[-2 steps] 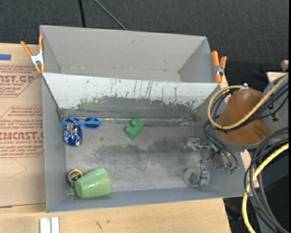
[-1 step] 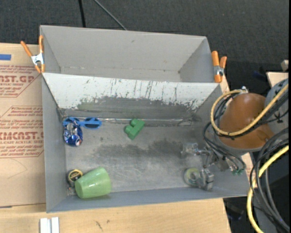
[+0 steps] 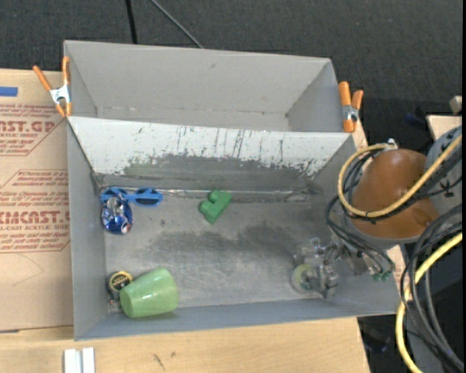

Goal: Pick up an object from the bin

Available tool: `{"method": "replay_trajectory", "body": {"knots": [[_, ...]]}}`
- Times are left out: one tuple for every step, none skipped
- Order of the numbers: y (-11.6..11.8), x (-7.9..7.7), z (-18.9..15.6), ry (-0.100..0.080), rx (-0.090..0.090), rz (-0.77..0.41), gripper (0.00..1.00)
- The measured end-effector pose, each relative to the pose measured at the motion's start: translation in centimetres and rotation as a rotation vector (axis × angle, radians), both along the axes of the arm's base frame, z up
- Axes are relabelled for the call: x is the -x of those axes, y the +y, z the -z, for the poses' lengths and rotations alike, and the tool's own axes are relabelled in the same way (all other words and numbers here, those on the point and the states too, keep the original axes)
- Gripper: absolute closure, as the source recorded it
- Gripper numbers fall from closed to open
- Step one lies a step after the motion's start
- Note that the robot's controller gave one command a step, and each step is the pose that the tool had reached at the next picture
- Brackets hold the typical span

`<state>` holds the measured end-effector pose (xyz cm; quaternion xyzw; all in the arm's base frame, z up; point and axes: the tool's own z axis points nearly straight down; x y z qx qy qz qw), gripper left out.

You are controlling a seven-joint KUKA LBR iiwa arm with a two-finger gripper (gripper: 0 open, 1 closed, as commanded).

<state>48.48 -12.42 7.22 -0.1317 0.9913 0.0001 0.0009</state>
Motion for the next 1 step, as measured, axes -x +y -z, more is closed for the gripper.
{"method": "replay_trajectory", "body": {"knots": [[-1.84,-2.09,-13.69,-0.009,0.003,0.002,1.00]]}}
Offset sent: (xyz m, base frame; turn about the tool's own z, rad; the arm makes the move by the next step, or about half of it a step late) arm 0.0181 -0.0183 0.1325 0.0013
